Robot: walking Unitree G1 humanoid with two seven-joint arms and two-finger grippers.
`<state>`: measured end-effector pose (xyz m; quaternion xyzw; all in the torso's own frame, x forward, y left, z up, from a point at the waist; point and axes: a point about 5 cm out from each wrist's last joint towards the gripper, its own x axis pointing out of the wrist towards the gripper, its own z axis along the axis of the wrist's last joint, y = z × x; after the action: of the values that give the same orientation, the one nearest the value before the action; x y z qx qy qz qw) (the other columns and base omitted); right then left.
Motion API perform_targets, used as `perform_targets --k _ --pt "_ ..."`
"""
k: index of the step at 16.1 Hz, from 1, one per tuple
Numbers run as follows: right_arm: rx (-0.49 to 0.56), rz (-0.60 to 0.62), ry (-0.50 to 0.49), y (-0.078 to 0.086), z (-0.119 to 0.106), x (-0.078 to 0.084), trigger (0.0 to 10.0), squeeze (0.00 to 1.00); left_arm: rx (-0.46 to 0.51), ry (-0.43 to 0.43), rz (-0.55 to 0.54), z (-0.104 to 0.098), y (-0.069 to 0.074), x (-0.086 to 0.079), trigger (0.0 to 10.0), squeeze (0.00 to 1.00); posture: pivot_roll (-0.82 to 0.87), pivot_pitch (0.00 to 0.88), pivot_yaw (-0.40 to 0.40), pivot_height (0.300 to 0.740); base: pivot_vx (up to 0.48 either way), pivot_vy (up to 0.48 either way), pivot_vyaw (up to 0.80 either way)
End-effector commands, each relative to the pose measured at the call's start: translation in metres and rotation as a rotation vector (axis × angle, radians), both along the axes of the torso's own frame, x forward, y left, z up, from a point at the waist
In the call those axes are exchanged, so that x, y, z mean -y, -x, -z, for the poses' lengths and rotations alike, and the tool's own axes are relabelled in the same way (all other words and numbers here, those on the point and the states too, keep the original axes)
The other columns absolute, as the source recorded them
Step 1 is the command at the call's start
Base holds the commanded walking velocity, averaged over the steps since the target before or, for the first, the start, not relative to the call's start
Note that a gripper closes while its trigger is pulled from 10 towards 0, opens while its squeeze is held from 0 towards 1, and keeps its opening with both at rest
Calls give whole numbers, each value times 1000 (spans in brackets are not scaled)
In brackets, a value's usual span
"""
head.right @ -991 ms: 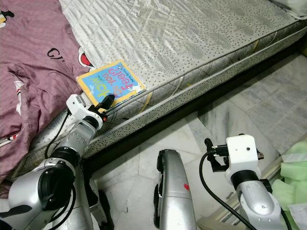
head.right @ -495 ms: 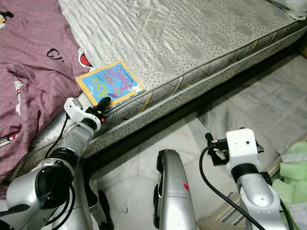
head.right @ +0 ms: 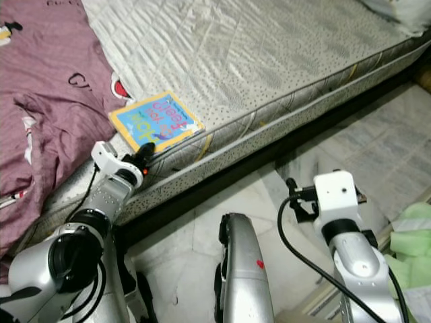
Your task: Clean up the room
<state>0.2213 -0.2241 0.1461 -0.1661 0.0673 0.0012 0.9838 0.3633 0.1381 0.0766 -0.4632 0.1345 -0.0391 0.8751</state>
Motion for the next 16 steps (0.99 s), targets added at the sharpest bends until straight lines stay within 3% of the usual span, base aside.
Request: perform_targets --k 1,5,10,12,15,16 --pt "-14 4 3 0 4 1 10000 0 -44 -13 -3 9 5 1 0 0 -266 120 -68 526 0 0 0" --pt "9 -2 -17 -11 7 -5 10000 0 -49 -62 -57 7 4 -13 0 0 -236 96 -53 526 0 0 0" --pt "75 -10 -70 -40 9 -25 10000 0 29 -182 -73 -16 -9 -34 0 0 -164 36 -6 526 0 0 0" --pt "115 4 -115 -56 10 -34 10000 0 163 -321 -60 -49 -23 -43 0 0 -118 0 23 526 0 0 0" --pt "129 5 -266 -73 13 -55 10000 0 354 -512 -18 -78 -29 -43 0 0 -32 0 41 526 0 0 0" --pt "92 -44 -326 -77 19 -72 10000 0 394 -500 -58 -79 -25 -45 0 0 -8 0 42 526 0 0 0"
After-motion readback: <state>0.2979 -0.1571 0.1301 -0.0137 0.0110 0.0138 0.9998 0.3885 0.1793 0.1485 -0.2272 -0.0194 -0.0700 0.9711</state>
